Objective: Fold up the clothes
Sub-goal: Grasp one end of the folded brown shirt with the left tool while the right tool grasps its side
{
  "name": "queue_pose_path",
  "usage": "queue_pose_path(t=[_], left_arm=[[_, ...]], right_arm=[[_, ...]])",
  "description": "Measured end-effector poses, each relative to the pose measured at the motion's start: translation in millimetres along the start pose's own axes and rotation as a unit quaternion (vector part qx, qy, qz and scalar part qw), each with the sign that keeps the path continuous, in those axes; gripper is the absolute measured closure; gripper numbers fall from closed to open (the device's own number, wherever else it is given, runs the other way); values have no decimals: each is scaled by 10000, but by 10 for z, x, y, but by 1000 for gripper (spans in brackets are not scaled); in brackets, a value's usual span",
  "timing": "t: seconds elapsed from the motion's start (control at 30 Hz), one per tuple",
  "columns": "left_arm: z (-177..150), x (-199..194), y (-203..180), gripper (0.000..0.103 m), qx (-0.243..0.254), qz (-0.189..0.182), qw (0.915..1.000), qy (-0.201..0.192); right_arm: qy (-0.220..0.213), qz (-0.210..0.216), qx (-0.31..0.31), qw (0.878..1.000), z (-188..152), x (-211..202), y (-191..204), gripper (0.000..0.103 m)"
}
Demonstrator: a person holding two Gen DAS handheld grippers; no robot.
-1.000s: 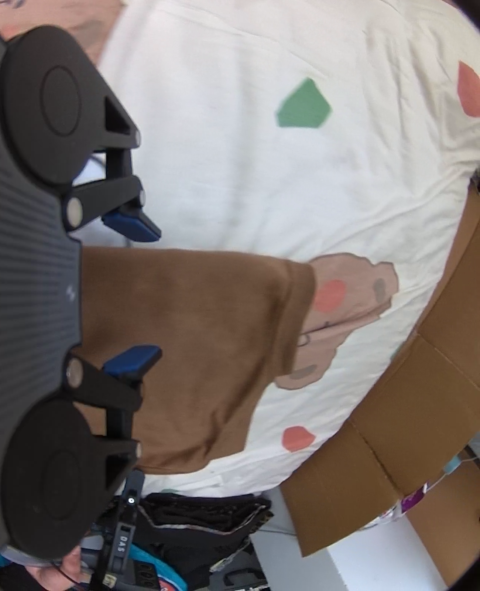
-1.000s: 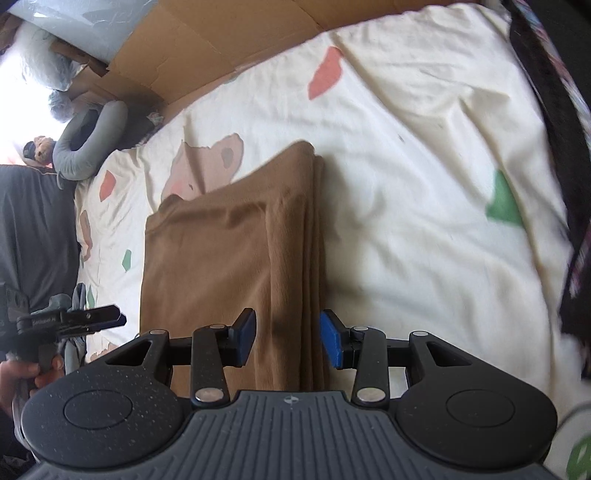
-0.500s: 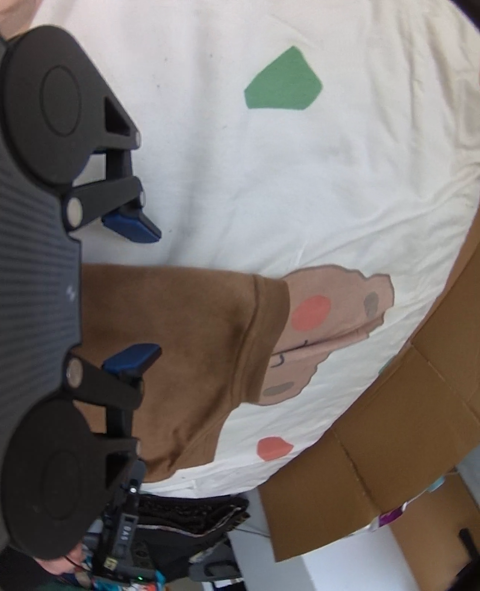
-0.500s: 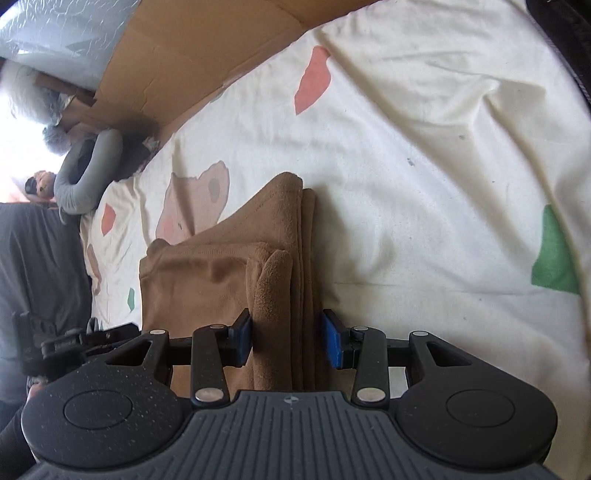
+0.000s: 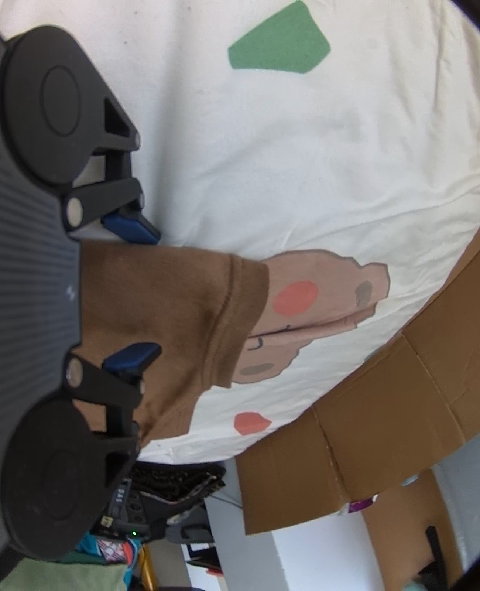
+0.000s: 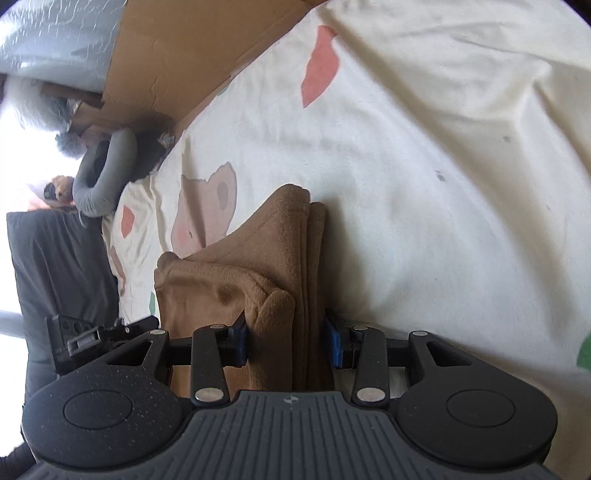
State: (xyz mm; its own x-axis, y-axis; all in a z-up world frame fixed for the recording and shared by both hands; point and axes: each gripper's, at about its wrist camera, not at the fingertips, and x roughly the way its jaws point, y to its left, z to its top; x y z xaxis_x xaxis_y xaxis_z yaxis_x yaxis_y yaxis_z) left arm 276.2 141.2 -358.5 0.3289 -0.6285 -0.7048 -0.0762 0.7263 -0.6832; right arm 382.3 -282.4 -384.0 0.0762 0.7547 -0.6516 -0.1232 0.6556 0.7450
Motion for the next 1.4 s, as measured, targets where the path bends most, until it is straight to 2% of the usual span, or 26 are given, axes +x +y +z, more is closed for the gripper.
queue_pose_path(t=[0.1,0.2,0.27,0.37,0.43,0.53,0.6,0.63,0.67,0.9,1.17,1.3,1.4], left_arm=[[33,12,-35,43,39,-45,10000,22],[62,25,-67,52,62,-117,9999,8],[87,30,-81,64,62,-144,9999,7],[99,0,-91,80,100,-177,9998,-25],[105,-22,-97,85,128,-198,9997,-49],[114,-47,-96,82,146,-209,9997,-63],[106,-54,-57,71,56,-146,9999,-40],[99,-58,-37,63,20,-138,9999,-18],[83,-61,-19,60,12,-144,9999,12],[-51,28,57,60,29,-173,9997,176],[44,150,36,60,-20,-502,9985,218],[78,228,50,70,-164,-626,9978,167],[96,261,28,86,-74,-634,9979,146]], right_arm=[[7,9,29,10000,12,12,4,59],[14,-94,-119,9999,10,14,58,59],[9,-147,-167,9998,20,8,71,69],[-20,-138,-151,9998,24,-2,70,76],[-39,-121,-162,9998,22,-11,74,78],[-81,-76,-92,9999,24,-36,55,77],[-111,-51,4,9999,19,-47,14,75],[-94,-34,23,9999,14,-54,-3,71],[-66,-53,13,10000,13,-64,-12,67],[70,-21,11,10000,-11,-102,-54,64],[217,-34,-251,9994,87,63,75,64],[206,12,-292,9994,80,58,66,65],[194,15,-271,9994,76,44,60,68]])
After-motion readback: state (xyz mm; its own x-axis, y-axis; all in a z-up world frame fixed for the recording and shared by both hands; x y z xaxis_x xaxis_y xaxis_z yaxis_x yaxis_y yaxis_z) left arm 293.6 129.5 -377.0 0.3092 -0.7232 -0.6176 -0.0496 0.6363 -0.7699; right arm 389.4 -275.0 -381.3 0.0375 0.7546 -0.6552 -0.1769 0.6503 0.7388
